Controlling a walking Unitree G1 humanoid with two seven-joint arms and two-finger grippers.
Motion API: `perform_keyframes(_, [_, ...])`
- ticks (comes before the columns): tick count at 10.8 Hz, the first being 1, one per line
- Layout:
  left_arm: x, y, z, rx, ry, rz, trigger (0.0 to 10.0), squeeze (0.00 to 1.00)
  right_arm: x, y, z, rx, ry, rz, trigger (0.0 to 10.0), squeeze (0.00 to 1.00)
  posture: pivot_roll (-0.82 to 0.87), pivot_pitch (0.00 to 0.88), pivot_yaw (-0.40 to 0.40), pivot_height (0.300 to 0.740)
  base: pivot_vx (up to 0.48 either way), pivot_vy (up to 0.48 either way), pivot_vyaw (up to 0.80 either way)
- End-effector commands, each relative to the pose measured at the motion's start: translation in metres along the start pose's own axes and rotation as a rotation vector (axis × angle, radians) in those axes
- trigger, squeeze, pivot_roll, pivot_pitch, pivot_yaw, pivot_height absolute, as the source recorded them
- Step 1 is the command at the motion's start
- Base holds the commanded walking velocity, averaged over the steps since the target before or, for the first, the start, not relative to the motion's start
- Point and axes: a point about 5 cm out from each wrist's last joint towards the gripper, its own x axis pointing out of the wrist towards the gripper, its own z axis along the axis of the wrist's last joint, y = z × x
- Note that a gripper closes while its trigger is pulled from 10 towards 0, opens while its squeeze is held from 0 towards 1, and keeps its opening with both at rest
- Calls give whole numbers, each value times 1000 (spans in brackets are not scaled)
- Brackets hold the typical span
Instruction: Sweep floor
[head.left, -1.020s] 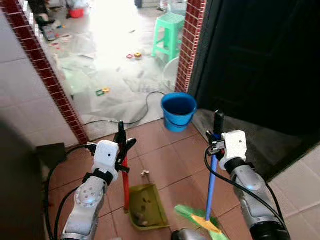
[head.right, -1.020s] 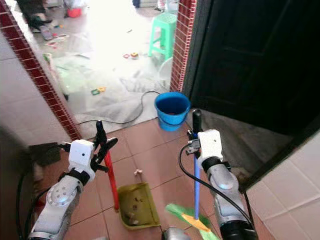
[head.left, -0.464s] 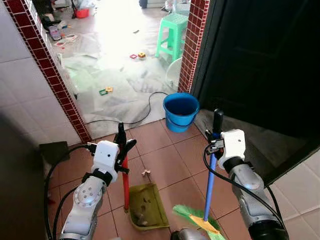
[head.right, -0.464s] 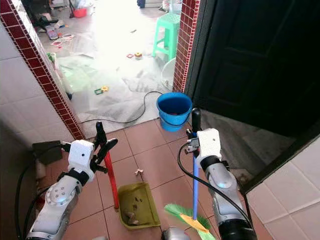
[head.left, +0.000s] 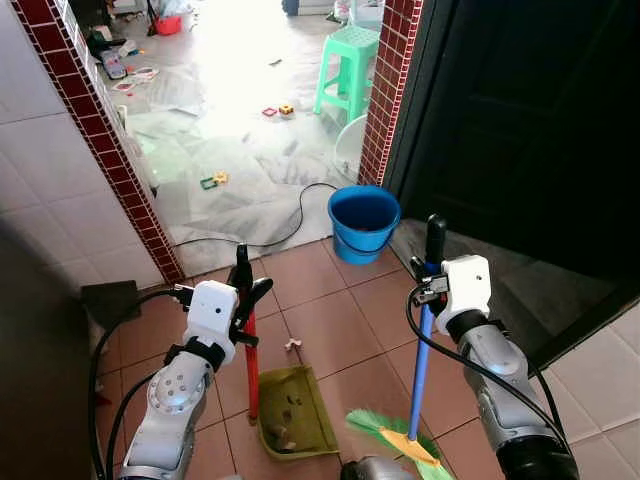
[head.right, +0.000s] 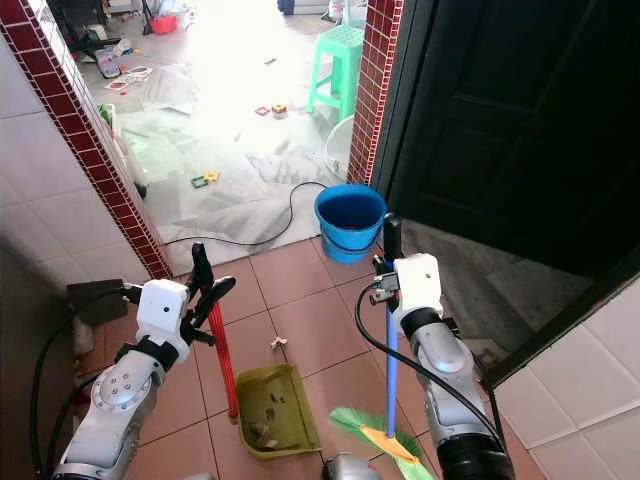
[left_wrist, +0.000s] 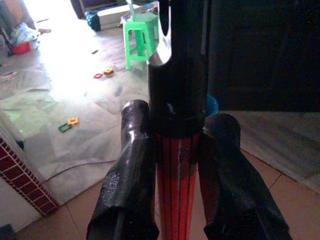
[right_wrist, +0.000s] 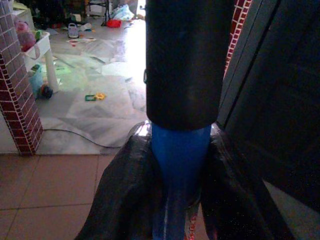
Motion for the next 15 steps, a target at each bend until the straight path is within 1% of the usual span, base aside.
perform_keyframes(1, [2, 1, 1, 16, -2, 0, 10000, 0, 3, 0, 4, -3, -13, 6, 10000, 0, -20, 0, -7, 740, 0, 0, 0])
perform_keyframes(4, [2, 1, 1, 18, -2, 6, 10000, 0, 3, 0, 4, -4, -15, 7, 10000, 0, -18, 0, -9, 740, 0, 0, 0])
perform_keyframes(7, [1, 5, -2, 22, 10, 17, 10000, 0, 2, -5, 1, 21, -2, -30, 10000, 0, -27, 0, -4, 740, 0, 0, 0])
perform_keyframes(8, [0, 6, -3, 12, 14, 31, 10000, 0, 3, -3, 0, 25, -5, -29, 10000, 0, -29, 0, 13, 740, 0, 0, 0])
perform_keyframes(10, [-1, 7, -5, 17, 24, 18, 10000, 0, 6, -2, -1, 46, -9, -65, 10000, 0, -12, 0, 47, 740, 0, 0, 0])
perform_keyframes(11, [0, 11, -4, 33, 29, 2, 10000, 0, 6, 0, -3, 58, -10, -77, 10000, 0, -16, 0, 69, 740, 0, 0, 0])
perform_keyframes(12, [1, 15, -3, 45, 32, -8, 10000, 0, 6, 2, -3, 66, -15, -86, 10000, 0, -20, 0, 76, 740, 0, 0, 0])
perform_keyframes(14, [2, 15, -4, 45, 34, -7, 10000, 0, 6, 0, -4, 59, -15, -88, 10000, 0, -23, 0, 75, 740, 0, 0, 0])
perform_keyframes(15, [0, 13, -6, 35, 37, 0, 10000, 0, 4, -2, -3, 42, -14, -66, 10000, 0, -24, 0, 61, 740, 0, 0, 0])
